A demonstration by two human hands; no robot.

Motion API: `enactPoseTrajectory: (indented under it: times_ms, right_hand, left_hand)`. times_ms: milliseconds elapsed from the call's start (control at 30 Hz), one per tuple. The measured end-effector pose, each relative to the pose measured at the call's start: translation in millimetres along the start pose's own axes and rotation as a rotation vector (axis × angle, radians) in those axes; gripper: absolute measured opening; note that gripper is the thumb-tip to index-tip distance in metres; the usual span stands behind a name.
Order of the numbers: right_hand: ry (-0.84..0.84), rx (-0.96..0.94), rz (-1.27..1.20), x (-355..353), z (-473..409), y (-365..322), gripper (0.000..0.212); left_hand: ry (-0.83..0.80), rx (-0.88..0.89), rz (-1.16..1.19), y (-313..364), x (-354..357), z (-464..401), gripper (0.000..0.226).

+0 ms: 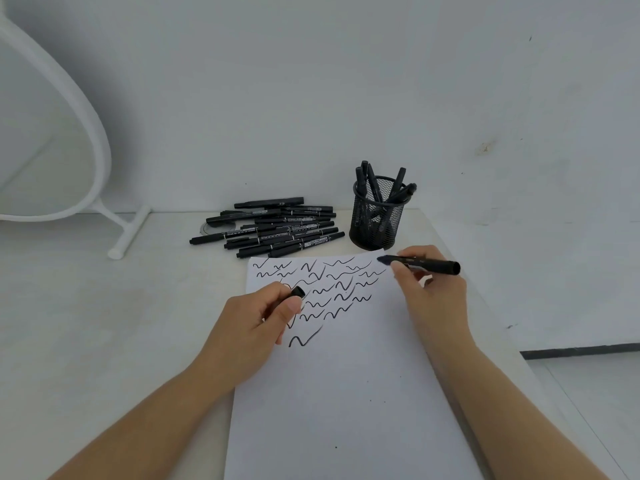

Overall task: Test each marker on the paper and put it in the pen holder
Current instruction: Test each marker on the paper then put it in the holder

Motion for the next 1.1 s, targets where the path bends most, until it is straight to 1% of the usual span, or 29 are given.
enactPoseTrajectory:
  times_ms: [67,100,133,200,267,333,433,500,633,833,1000,1100]
  right_hand:
    - [0.019,0.029,-0.094,-2.7,-0.8,-7.0,0.020]
    - [0.000,0.064,-0.157,-2.2,-1.4,-11.3,0.020]
    - [-0.042,0.118,-0.246,-0.3,-1.9,-15.9,0.019]
    - [-0.184,0.267,-0.489,8.7,-1.6,-27.1,0.018]
    - [-0.300,0.381,-0.688,19.6,1.3,-37.4,0.031]
    - [-0.298,0.403,-0.752,27.5,5.9,-41.6,0.038]
    - [-0.240,0.387,-0.712,34.2,15.7,-35.9,0.029]
    - [-0.250,0.372,-0.675,36.7,20.2,-30.2,0.023]
    - [-0.278,0.332,-0.677,36.6,23.1,-27.0,0.022]
    - [-0.367,0.306,-0.615,42.6,30.2,-29.8,0.021]
    - [-0.467,0.205,-0.556,45.8,34.9,-35.4,0.011]
    - [-0.534,0.198,-0.572,44.9,35.8,-37.2,0.015]
  left_hand:
    - [-0.003,0.003,-0.016,-0.9,-0.4,-0.1,0.025]
    - [-0.007,0.006,-0.028,-1.4,-0.3,-0.4,0.021]
    - [-0.009,0.011,-0.042,-1.4,-0.1,-0.9,0.020]
    - [-0.021,0.022,-0.066,-1.3,0.1,-1.5,0.017]
    - [-0.043,0.023,-0.074,-1.6,0.6,-1.6,0.015]
    - [-0.062,0.026,-0.065,-2.5,1.3,-1.2,0.016]
    - [-0.076,0.031,-0.051,-2.1,2.5,-1.0,0.013]
    - [-0.081,0.041,-0.063,-1.5,2.7,-1.4,0.014]
    - [-0.108,0.065,-0.099,-1.0,3.9,-1.0,0.014]
    - [-0.118,0.074,-0.115,2.0,6.8,-0.4,0.011]
    - [-0.119,0.087,-0.138,4.3,4.7,0.9,0.013]
    - [-0.116,0.092,-0.137,6.1,4.1,0.3,0.013]
Point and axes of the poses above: each hand's wrist, its own z-axis away from the middle knuckle, its own x-axis out of the palm, y = z × x, the point moved 4 cm from there along -z, towards the middle knuckle, and after that the axes turned 13 degrees about z, right-handed, at the moved point
